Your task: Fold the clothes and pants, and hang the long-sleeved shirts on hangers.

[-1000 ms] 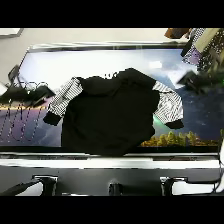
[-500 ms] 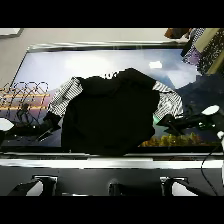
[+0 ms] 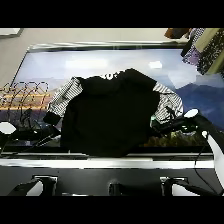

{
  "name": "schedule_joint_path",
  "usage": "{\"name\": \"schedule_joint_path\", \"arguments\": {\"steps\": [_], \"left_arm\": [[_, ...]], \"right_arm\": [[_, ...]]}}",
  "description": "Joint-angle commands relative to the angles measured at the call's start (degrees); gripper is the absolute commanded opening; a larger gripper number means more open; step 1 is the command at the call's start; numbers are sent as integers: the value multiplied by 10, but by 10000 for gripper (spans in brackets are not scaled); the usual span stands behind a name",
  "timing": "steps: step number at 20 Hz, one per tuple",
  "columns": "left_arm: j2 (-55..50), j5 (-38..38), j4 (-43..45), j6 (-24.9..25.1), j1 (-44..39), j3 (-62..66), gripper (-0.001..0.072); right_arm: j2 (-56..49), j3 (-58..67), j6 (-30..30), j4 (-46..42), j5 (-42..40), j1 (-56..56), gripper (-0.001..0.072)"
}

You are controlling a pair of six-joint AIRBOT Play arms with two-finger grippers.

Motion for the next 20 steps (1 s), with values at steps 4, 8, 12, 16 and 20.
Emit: {"name": "schedule_joint_path", "arguments": {"steps": [4, 8, 12, 16, 20], "left_arm": [[-33, 34, -22, 47, 0, -53, 713], [-74, 65, -85, 77, -6, -57, 709], [-100, 71, -125, 94, -39, -54, 31], [-86, 36, -179, 124, -42, 30, 25], [-55, 31, -179, 124, -42, 278, 24]], "right_arm": [[84, -1, 84, -79, 59, 5, 31], [101, -1, 98, -77, 73, 6, 31], [106, -1, 97, -14, 70, 6, 31], [119, 58, 86, 113, 5, 6, 30], [119, 315, 100, 121, -77, 6, 30]]}}
